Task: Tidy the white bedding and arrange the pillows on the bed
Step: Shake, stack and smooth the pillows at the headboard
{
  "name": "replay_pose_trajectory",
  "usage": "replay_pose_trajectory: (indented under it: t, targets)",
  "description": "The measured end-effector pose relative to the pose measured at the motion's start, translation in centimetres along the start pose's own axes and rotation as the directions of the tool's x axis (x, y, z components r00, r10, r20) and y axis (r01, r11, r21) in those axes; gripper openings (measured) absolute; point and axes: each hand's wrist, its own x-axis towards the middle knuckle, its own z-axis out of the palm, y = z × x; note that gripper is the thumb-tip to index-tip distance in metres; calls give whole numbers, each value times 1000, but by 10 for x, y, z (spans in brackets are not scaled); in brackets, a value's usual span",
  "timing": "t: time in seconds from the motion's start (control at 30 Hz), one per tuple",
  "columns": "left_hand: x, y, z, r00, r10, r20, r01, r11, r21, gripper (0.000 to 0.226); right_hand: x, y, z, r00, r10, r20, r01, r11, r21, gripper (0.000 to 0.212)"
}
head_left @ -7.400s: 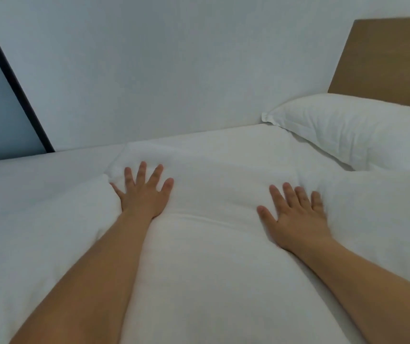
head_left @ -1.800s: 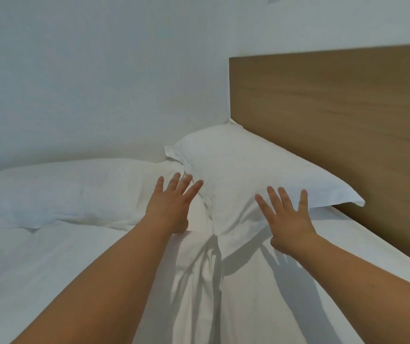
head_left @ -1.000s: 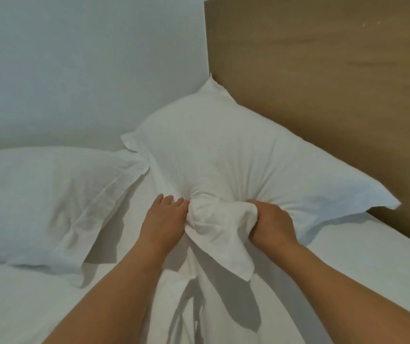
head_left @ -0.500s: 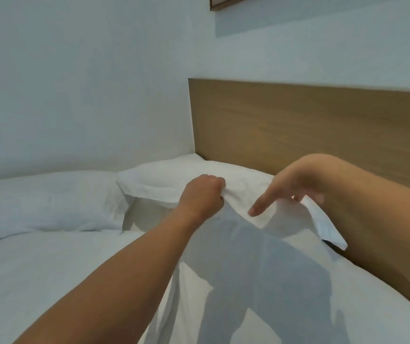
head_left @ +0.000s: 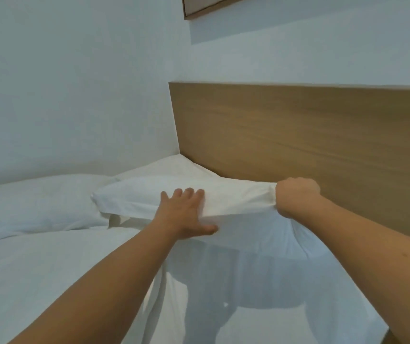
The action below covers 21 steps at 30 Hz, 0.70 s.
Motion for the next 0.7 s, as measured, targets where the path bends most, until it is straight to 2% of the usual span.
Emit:
replay_pose_trajectory:
  t: [0.07,0.13,0.17,0.2,0.27,0.3,0.33,0.37,0.4,0.43,0.5,0.53,0.6,0.7]
  targets:
    - [6,-16,24,997,-11,82,9,999,33,120,17,-7,3,1000,12,-22,-12,1000,14,31]
    - [24,-32,39,998,-57,35,54,996,77,129,36,-15,9,995,12,-103,-12,1000,5,45]
    - [36,-40,44,996,-84,1,84,993,87,130,45,-19,14,982,-25,-189,19,999,-33,52]
    - [48,-46,48,995,-101,-18,103,990,100,129,54,-23,24,945,-113,-306,94,993,-76,59]
    - [73,-52,59,994,-113,3,112,984,141,124,66,-35,39,796,-381,-471,350,924,-157,80]
    - [82,-51,65,993,-115,24,109,979,170,118,68,-42,43,741,-489,-461,469,867,-165,87]
    - [90,-47,72,994,-107,22,100,975,199,107,70,-49,45,746,-532,-400,540,835,-104,89]
    - [97,-43,81,996,-84,-5,83,972,220,92,74,-57,48,815,-504,-287,523,852,-10,91]
    - [103,-39,89,997,-54,-46,63,971,230,76,77,-65,52,887,-431,-164,443,896,37,100]
    - [107,-36,96,996,-31,-79,48,973,224,61,80,-74,55,928,-364,-81,367,930,19,114]
    - [113,-33,105,995,-21,-102,38,984,174,40,90,-92,61,972,-235,16,235,959,-159,134]
    - [115,-31,105,995,-25,-98,39,989,141,33,95,-100,61,984,-169,56,177,956,-232,135]
    - [114,-30,98,998,-33,-60,38,995,94,18,102,-114,54,988,-88,125,120,953,-277,120]
    - [103,-31,82,999,-36,0,36,997,75,8,102,-123,47,986,-115,120,139,967,-215,74]
